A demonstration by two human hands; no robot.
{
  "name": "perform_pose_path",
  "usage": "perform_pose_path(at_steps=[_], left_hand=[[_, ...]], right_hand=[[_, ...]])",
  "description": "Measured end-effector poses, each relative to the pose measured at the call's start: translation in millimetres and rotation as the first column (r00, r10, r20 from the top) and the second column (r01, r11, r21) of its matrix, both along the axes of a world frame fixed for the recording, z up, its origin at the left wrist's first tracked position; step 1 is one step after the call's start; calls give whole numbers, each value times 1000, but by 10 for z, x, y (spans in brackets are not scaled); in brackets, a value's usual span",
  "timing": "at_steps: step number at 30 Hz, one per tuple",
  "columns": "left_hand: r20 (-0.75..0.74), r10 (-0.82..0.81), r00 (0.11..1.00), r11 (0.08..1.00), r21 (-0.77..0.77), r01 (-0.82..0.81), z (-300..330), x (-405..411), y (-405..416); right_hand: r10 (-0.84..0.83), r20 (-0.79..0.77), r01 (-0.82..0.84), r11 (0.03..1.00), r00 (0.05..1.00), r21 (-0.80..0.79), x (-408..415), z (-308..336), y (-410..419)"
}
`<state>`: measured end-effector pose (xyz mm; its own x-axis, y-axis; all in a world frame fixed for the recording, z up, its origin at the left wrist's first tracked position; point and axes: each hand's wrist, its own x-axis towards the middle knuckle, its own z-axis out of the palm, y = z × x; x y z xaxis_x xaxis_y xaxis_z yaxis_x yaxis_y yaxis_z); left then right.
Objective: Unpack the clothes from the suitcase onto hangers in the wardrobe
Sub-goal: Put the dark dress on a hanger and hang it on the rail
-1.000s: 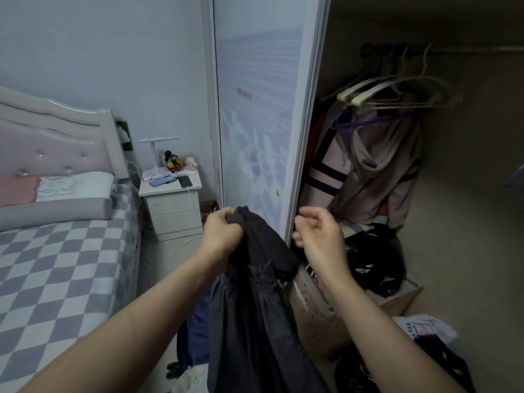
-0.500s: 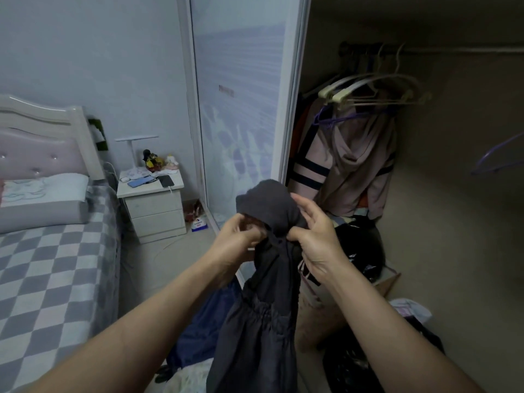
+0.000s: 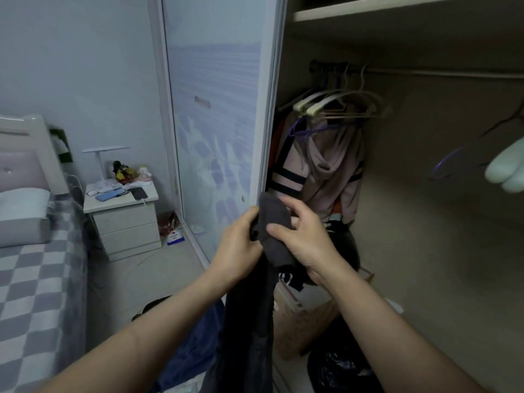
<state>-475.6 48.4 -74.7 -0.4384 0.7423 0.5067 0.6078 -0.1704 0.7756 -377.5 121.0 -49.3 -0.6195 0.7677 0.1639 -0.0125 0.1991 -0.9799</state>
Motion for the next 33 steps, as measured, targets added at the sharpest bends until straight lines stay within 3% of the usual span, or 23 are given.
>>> perform_pose_path(at_steps=[3,6,10,12,14,17,18,20,22,25,29,31,33], left_hand=[[170,-6,986,1000,19,2,46,-41,22],[354,-15,935,999,36,2,177,-145,-4],[455,24,890,1000,-14,-20,370,-312,-39],[474,-24,880,997,-50,55,436,-343,-41],[377,-59,924,980,-157,126,506,-348,-45],[-72,-42,997,918,-397,9,600,-296,-14],[-215,-24,976,909,-411,-68,639,-260,-3],[-298,5,954,926,-359,-117,686,-230,47],[-190,-15,982,953,-299,-44,711,-195,120],[-19,-169,985,957,-241,159,770,-70,236],[-65,-251,966,932,-284,224,799,104,448],[80,-229,970,935,-261,242,804,212,536],[388,-172,906,955,-161,250,839,327,604]], right_hand=[[-137,-114,122,984,984,-126,108,45,108],[-176,-169,126,955,970,-267,313,132,231],[-213,-157,160,942,964,-294,479,170,297],[-260,-143,210,932,955,-294,537,176,309],[-277,-146,224,927,950,-302,591,211,315],[-300,-168,238,920,939,-313,703,325,327],[-295,-173,231,921,940,-315,748,361,346],[-263,-171,200,927,950,-316,835,407,396],[-234,-141,184,937,962,-296,921,437,412],[-229,-114,196,949,967,-247,1035,454,458],[-271,-62,258,953,961,-156,1201,513,546],[-333,59,332,943,941,22,1222,509,614],[-501,217,398,833,838,385,1230,522,658]])
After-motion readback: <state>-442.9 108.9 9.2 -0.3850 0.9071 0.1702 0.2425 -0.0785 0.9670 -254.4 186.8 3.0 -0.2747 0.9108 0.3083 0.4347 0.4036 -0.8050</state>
